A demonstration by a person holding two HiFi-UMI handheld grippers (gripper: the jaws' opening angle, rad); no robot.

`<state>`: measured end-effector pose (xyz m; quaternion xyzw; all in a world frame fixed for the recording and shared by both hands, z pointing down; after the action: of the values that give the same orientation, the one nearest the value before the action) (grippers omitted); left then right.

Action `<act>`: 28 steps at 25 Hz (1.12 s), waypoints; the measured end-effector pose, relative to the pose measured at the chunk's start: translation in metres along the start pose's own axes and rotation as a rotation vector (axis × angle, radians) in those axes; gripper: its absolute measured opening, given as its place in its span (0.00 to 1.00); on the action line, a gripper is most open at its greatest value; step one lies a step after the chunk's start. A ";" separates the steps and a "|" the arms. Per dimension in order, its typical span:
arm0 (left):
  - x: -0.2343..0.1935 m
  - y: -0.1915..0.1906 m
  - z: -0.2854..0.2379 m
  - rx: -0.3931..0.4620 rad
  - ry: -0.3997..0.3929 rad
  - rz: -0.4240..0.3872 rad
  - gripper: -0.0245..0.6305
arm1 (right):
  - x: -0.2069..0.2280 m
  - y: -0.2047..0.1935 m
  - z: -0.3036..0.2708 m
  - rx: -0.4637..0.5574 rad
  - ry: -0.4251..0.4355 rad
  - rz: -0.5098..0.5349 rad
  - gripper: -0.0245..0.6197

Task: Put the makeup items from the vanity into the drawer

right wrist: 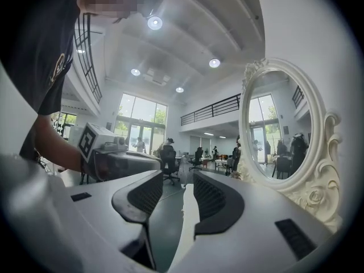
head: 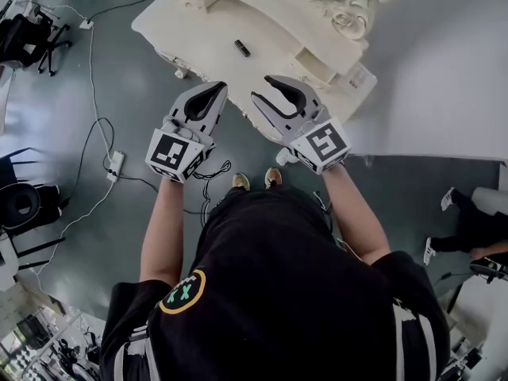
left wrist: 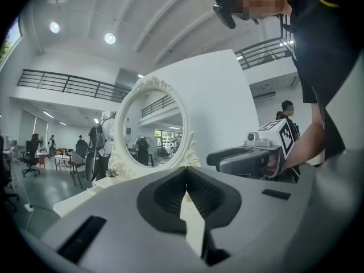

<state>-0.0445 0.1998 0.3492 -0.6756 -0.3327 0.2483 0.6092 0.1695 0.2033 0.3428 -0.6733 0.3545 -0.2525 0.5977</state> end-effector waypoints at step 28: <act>-0.010 -0.004 -0.023 -0.035 0.076 0.008 0.07 | 0.032 -0.022 -0.019 -0.096 0.058 -0.012 0.97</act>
<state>-0.0344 0.1774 0.3552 -0.6964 -0.3108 0.2192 0.6086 0.1783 0.1674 0.3650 -0.6957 0.3792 -0.2581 0.5528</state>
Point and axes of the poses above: the fingertips, and each gripper's own axes: z backward along the fingers, x to its right, y out of its top, the point moved 10 cm from there along z, backward along the fingers, and after that the axes turned 6 degrees about -x, right-handed, at the moved point
